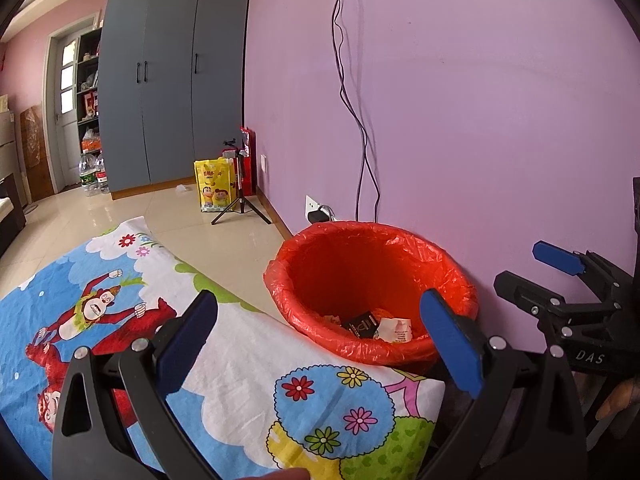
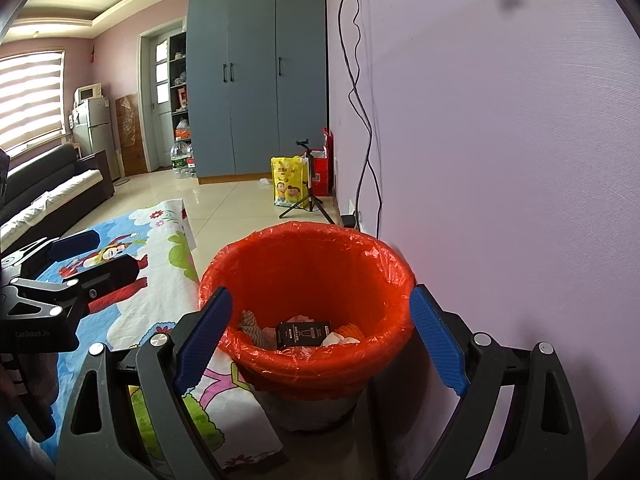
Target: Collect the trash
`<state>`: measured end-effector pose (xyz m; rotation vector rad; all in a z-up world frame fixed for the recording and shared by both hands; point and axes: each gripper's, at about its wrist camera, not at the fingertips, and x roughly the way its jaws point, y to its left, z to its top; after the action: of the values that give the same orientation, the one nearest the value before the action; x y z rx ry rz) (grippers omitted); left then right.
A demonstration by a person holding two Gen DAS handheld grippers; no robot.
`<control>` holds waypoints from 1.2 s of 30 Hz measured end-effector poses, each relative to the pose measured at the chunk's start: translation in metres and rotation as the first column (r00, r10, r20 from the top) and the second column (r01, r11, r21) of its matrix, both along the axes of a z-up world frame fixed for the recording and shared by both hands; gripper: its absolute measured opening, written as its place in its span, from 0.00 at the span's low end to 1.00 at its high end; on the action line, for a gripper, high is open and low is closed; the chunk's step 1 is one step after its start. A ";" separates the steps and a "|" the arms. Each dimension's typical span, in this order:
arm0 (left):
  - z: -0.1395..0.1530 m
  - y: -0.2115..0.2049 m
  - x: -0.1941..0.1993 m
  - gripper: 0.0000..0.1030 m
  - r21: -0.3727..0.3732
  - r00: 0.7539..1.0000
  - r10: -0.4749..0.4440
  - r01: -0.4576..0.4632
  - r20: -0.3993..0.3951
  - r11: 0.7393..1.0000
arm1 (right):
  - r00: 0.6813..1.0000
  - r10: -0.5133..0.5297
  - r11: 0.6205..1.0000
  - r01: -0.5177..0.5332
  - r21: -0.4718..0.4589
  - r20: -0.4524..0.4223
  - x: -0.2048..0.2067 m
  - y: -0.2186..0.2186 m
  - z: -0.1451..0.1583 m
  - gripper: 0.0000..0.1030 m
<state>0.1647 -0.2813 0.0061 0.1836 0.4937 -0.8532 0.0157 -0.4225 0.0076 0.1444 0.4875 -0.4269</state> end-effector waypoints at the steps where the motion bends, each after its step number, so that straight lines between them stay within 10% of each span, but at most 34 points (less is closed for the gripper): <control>1: 0.000 0.000 0.000 0.95 0.000 1.000 0.000 0.000 0.001 1.000 | 1.000 0.000 1.000 0.000 0.000 0.000 0.000 0.000 0.000 0.82; 36: -0.001 -0.003 -0.001 0.95 0.004 1.000 -0.012 0.012 0.003 1.000 | 1.000 0.002 1.000 -0.002 0.007 0.003 0.002 0.001 -0.002 0.82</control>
<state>0.1635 -0.2842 0.0051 0.1916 0.4921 -0.8634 0.0172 -0.4215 0.0055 0.1509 0.4866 -0.4233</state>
